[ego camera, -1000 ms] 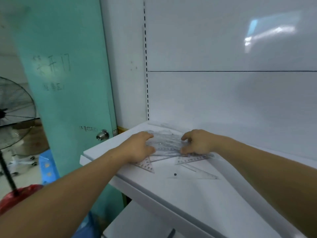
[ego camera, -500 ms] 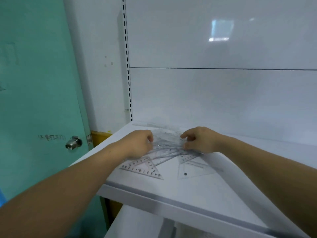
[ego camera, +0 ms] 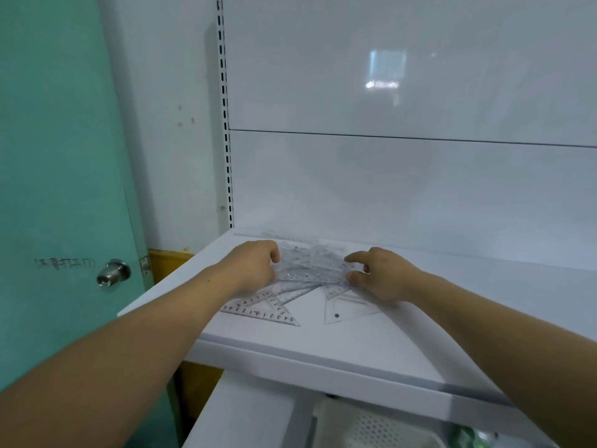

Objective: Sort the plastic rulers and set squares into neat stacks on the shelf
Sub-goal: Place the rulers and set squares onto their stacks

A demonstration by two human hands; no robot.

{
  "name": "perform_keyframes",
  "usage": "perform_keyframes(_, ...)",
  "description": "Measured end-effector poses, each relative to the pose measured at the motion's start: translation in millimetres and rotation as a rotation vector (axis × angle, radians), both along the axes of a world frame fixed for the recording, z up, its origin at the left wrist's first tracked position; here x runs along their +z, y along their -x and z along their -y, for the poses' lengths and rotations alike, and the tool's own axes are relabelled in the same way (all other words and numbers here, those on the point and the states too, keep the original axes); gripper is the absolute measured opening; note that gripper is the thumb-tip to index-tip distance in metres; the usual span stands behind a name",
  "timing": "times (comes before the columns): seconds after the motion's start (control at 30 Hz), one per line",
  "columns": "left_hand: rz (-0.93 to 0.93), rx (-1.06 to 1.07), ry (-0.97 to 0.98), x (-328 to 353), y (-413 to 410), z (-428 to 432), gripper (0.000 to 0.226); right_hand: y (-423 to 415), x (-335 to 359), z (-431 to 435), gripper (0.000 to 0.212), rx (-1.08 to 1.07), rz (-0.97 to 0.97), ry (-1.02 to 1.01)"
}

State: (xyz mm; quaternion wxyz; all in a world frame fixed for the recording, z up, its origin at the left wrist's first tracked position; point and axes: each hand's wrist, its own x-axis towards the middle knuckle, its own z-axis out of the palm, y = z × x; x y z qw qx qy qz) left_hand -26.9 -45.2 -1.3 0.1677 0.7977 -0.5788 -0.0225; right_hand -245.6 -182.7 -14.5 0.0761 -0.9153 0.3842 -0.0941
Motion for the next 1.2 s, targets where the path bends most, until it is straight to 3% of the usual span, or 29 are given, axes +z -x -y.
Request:
perform_keyframes(0.33,-0.032,0.02,0.096,8.9,-2.3,-9.7,0.051,6.7,9.0,-4.3,0.049,-0.024,0.153,0.064)
perform_keyframes(0.67,-0.012,0.146,0.157,11.0,-23.8,-45.4,0.046,15.2,3.8,-30.6,0.045,-0.069,0.168,0.042)
perform_keyframes(0.97,-0.077,-0.134,0.168,4.0,21.9,-57.7,0.047,44.7,12.3,-61.9,0.047,-0.136,0.161,0.111)
perform_keyframes(1.2,-0.072,-0.263,0.138,11.9,100.5,-35.8,0.047,149.7,20.3,-67.9,0.05,-0.367,0.061,0.133)
